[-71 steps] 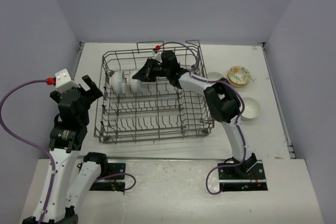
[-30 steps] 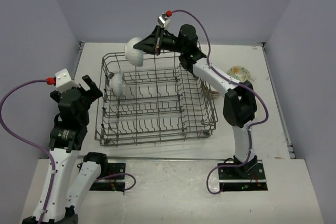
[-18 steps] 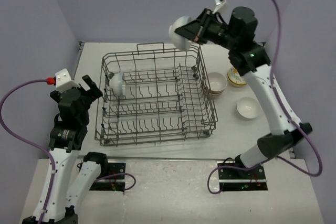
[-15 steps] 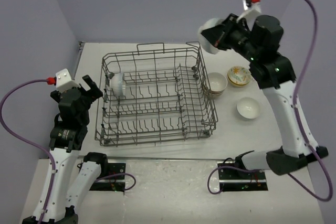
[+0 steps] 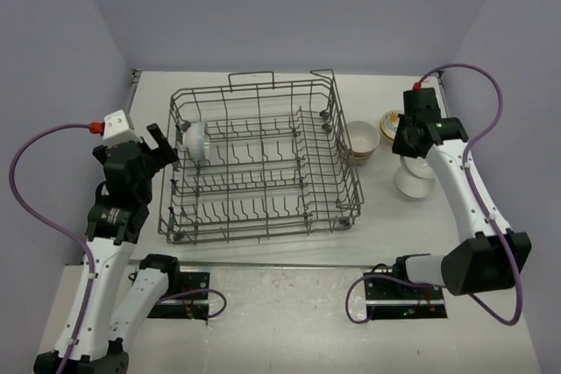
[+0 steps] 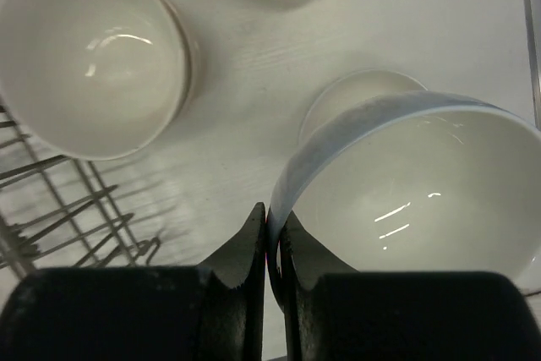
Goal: Unload the bowls from the dish rack
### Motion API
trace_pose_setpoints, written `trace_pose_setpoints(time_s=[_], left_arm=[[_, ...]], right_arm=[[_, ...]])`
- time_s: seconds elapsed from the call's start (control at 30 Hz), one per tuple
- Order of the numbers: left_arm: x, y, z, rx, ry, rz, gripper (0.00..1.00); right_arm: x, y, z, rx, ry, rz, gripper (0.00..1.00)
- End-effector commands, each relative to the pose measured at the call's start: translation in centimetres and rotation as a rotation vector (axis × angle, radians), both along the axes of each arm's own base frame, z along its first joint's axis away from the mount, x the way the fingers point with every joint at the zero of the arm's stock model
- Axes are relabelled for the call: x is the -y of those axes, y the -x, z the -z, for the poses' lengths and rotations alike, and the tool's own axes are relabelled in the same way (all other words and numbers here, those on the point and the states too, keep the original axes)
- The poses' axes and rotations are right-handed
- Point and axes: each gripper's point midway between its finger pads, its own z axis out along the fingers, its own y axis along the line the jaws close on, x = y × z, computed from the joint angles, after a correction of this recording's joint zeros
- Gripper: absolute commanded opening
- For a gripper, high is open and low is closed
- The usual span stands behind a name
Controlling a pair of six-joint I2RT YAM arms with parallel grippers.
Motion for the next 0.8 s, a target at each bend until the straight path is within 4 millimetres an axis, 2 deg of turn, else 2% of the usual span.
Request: trace_pose_setpoints(time_s=[0.0,0.07,0.1,0.23,0.37,0.57,0.77], left_arm=[[0.6,-0.5,-0.9,0.032,-0.013,0.037,1.0],[0.6,-0.4,-0.9,0.033,-0.017,0.039,1.0],[0.8,-0.4,-0.9,0.031,-0.019,0.044,1.0],[0.9,-0.4,-0.8,0.025,-0.025,0.047,1.0],[1.0,-0.5,-0.7,0.022,-0.027,0.049,1.0],[1.2,-0.6,-0.6,0.018,-0.026,0.058,1.0],[1.2,-0.6,-0.5,0.014,-0.028,0.059,1.0]], right_arm=[[2.3,-0.7,0.7,0.001,0.05,0.032,0.0],[2.6,-1.4,1.8,-0.011,0.04,0.032,0.0],[2.5,-1.7,3.2,-0.046,0.034,0.024,0.0],[3.4,-2.6,6.1,-0.13,0.036,0.042,0.0],[3.4,-2.6,7.6,-0.166,0.03,0.053,0.0],[3.9,-2.3,8.5,-0.179,0.052,0.081,0.01],[4.3,-0.8,10.6,-0.255,0.064,0.113,0.0]])
